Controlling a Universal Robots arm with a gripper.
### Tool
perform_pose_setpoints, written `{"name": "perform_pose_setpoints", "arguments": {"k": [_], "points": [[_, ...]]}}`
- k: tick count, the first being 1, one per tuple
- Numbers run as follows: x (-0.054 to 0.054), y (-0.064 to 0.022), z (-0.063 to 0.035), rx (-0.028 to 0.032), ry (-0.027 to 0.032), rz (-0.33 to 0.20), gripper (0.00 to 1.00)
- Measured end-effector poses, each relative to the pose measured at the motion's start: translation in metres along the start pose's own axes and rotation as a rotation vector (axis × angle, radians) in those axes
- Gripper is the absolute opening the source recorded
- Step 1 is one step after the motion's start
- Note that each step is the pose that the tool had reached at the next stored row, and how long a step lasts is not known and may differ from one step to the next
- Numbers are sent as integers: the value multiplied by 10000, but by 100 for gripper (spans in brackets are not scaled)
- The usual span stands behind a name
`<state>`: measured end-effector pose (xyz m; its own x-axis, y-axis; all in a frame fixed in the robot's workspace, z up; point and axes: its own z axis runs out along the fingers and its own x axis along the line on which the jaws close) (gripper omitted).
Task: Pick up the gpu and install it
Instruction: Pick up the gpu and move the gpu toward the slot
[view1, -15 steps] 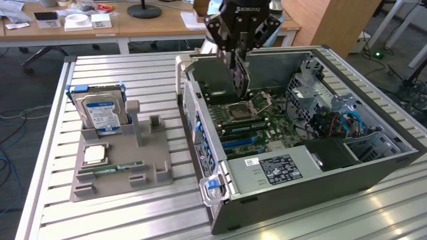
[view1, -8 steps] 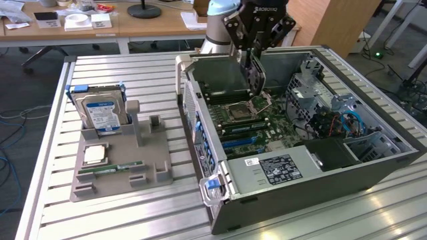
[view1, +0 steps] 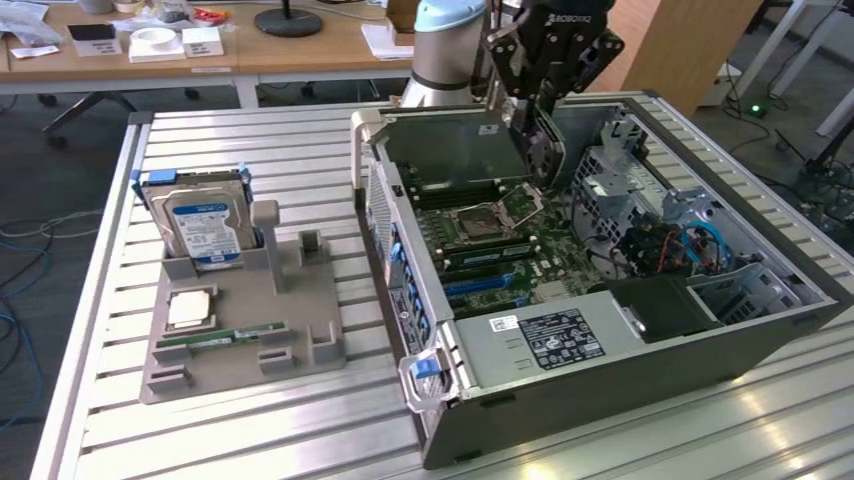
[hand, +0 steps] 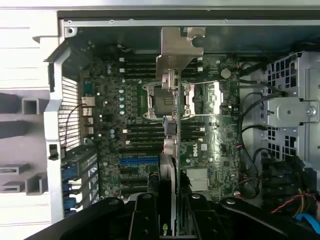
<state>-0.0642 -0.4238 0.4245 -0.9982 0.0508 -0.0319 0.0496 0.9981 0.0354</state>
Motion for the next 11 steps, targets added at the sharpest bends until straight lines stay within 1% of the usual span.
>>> {"name": "perform_pose_setpoints", "arguments": {"k": [5, 11], "points": [[-203, 15, 7, 0, 0, -2, 26], [-409, 31, 14, -1, 0, -1, 26]]}}
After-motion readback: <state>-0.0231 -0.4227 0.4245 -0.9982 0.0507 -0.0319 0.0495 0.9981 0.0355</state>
